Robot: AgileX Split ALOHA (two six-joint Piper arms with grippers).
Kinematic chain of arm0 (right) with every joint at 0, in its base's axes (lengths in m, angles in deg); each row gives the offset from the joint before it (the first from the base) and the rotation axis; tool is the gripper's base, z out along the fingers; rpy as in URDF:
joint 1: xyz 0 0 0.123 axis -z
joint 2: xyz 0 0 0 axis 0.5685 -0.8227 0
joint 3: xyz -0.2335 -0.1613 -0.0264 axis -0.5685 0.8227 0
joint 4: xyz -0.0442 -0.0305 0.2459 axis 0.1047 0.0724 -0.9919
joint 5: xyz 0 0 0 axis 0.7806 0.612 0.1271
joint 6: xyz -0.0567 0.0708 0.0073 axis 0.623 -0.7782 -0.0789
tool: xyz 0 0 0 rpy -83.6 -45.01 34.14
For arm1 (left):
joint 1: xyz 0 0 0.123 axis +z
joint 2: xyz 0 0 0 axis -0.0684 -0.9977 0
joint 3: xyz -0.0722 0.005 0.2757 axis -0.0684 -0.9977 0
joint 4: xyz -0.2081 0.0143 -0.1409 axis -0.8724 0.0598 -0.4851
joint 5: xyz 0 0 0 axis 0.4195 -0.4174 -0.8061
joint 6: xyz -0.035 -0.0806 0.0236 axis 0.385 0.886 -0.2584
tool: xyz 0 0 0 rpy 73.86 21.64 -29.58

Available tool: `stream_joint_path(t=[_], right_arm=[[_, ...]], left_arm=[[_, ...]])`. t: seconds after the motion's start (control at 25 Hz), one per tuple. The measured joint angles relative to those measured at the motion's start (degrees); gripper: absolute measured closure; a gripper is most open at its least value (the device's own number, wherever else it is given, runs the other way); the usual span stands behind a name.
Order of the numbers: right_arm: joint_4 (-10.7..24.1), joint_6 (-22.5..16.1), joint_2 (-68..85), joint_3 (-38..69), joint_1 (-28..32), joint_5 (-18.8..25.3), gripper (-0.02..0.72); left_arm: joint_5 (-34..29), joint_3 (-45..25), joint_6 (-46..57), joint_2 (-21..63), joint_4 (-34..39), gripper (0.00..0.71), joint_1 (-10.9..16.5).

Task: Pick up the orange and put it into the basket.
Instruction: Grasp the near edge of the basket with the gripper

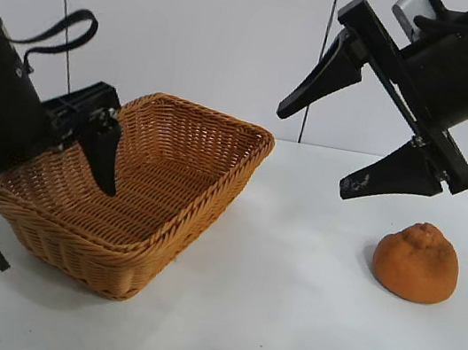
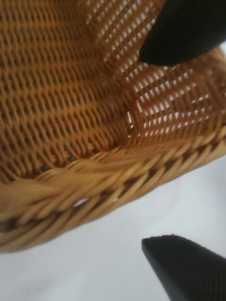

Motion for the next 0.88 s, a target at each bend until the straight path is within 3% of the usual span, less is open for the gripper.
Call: stream_joint_path(t=[0.32, 0.4, 0.48, 0.56, 0.64, 0.68, 0.88], right_arm=[[0.00, -0.19, 0.00, 0.00, 0.00, 0.06, 0.093], [0.00, -0.34, 0.00, 0.00, 0.00, 0.06, 0.093], [0.00, -0.45, 0.00, 0.00, 0.00, 0.11, 0.093], [0.00, -0.51, 0.00, 0.00, 0.00, 0.11, 0.093], [0.00, -0.51, 0.00, 0.00, 0.00, 0.11, 0.093], [0.00, -0.51, 0.00, 0.00, 0.00, 0.11, 0.093], [0.07, -0.51, 0.00, 0.00, 0.00, 0.04, 0.093]], left_arm=[[4.35, 0.00, 0.24, -4.31, -0.12, 0.035, 0.00], [4.48, 0.00, 0.69, -4.35, -0.12, 0.118, 0.00], [4.53, 0.00, 2.06, -4.35, -0.12, 0.258, 0.00], [4.41, 0.00, 3.44, -4.35, -0.12, 0.455, 0.00], [4.77, 0.00, 5.03, -4.35, -0.76, 0.597, 0.33], [4.83, 0.22, 5.05, -4.35, -0.77, 0.628, 0.80], [-2.67, 5.20, 0.42, -4.42, -0.83, 0.628, 5.47]])
